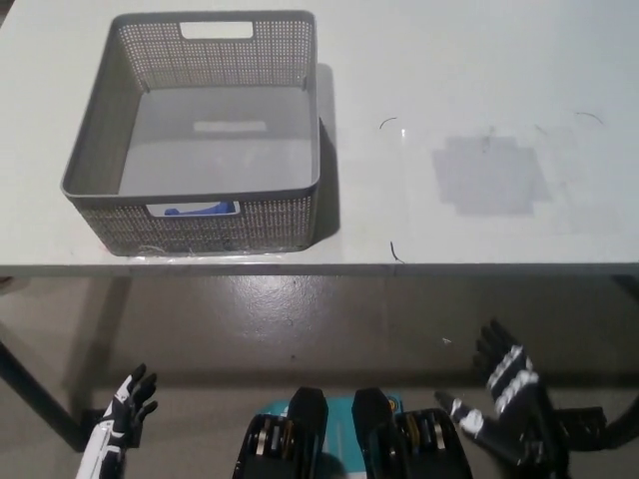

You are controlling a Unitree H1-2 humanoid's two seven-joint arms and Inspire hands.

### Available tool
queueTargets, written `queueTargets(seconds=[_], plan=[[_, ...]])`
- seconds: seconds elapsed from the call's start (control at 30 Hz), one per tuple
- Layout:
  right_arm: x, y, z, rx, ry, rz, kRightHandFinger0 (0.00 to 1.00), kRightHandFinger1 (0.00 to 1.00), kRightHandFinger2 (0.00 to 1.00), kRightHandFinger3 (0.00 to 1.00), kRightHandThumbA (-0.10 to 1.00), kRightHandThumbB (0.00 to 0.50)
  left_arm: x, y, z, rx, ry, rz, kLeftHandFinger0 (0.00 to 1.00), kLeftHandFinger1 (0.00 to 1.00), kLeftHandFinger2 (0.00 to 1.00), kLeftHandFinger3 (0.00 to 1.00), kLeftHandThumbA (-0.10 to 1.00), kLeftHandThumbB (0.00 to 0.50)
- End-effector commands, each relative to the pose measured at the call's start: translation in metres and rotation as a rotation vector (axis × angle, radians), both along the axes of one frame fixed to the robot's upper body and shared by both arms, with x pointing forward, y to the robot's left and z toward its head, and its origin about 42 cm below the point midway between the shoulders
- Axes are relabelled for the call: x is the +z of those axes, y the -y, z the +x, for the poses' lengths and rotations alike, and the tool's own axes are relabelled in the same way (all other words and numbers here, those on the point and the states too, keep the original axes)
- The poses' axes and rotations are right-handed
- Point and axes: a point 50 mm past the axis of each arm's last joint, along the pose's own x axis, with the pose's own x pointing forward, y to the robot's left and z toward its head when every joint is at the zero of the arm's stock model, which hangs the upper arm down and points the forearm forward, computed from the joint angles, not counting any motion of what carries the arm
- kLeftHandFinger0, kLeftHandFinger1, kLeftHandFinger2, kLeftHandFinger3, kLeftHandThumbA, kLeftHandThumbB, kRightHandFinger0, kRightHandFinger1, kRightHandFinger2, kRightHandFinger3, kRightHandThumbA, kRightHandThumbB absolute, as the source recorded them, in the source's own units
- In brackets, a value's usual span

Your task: Use the right hand to pick up a chess pieces and put it into a container on the left hand side

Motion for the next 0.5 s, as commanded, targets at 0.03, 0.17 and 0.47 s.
queueTargets(seconds=[0.03, 0.17, 0.47], plan=[[-0.003, 0.002, -0.009, -0.029, 0.097, 0.066, 1.00, 1.00, 1.00, 1.00, 0.91, 0.105, 0.009, -0.003, 0.011, -0.008, 0.065, -0.007, 1.00, 1.00, 1.00, 1.00, 1.00, 0.188], [-0.008, 0.002, -0.007, -0.038, 0.097, -0.022, 1.00, 1.00, 1.00, 1.00, 0.98, 0.111, 0.011, -0.004, 0.015, -0.010, 0.075, 0.000, 1.00, 1.00, 1.00, 1.00, 1.00, 0.200], [-0.009, -0.001, 0.003, -0.040, 0.097, -0.054, 1.00, 1.00, 1.00, 1.00, 0.97, 0.106, 0.008, -0.005, 0.021, -0.009, 0.063, -0.008, 1.00, 1.00, 1.00, 1.00, 1.00, 0.194]])
